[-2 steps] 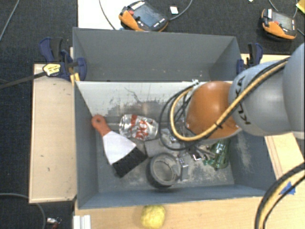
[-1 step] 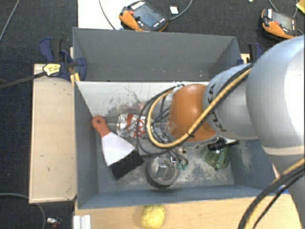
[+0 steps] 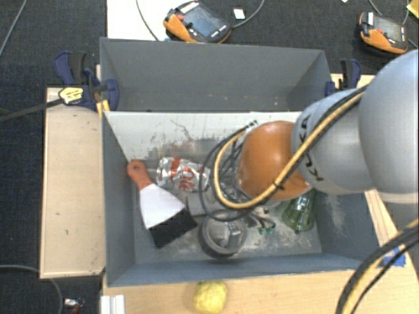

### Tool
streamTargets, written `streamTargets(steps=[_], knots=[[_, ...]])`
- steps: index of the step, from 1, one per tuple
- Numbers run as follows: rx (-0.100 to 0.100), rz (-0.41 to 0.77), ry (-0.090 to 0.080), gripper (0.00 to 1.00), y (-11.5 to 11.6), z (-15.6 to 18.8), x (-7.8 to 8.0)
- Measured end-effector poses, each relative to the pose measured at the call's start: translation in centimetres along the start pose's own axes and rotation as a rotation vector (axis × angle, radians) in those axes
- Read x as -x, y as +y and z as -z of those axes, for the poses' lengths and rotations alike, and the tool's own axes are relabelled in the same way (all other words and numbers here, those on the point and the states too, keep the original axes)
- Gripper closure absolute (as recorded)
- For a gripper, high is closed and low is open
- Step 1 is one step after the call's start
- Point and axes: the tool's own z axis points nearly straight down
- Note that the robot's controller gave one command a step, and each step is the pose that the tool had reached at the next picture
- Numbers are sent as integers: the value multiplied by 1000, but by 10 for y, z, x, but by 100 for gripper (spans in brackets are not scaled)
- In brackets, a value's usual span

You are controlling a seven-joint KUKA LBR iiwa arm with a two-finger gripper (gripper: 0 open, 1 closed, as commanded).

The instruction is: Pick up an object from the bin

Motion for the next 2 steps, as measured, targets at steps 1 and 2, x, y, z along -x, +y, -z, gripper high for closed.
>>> streamTargets(steps=[1,2], knots=[[-3,-240,13,0,23,-3,28],[-3,-86,-2,0,-47,14,-4]])
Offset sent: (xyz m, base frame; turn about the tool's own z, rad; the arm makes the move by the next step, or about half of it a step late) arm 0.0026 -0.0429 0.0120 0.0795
